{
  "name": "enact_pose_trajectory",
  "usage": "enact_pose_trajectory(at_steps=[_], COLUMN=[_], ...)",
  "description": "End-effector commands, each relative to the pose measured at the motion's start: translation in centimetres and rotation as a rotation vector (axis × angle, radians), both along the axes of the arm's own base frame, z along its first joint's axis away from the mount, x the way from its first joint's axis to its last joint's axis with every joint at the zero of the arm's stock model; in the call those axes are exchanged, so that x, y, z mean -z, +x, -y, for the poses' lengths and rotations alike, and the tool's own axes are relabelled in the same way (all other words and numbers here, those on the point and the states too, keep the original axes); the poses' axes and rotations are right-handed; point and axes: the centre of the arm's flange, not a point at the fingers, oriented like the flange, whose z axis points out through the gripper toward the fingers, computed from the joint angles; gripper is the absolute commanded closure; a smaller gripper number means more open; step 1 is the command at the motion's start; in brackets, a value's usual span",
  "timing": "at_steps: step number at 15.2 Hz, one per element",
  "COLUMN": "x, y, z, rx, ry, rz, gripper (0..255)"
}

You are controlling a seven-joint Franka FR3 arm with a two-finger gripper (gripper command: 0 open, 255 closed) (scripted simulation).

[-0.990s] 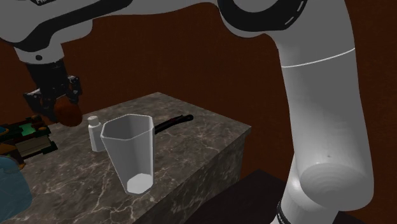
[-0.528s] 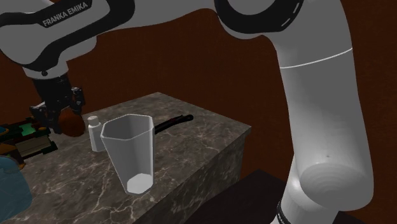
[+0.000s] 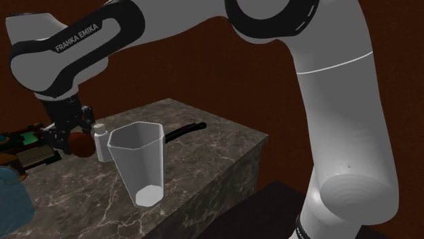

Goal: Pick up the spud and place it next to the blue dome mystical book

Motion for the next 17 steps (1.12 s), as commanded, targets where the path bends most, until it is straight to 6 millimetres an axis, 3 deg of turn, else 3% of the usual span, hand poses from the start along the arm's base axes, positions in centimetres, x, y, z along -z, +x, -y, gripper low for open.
enact_pose_trajectory(at_steps=[1, 6, 7, 12, 16, 17], x=[0.3, 0.3, 0.3, 0.3, -4.7, -4.7], y=[0.0, 0.0, 0.0, 0.0, -0.7, -0.7], z=[0.0, 0.0, 0.0, 0.0, 0.0, 0.0], rx=[0.000, 0.000, 0.000, 0.000, 0.000, 0.000], ry=[0.000, 0.000, 0.000, 0.000, 0.000, 0.000], rz=[0.000, 0.000, 0.000, 0.000, 0.000, 0.000], gripper=[255, 255, 0, 0, 0, 0])
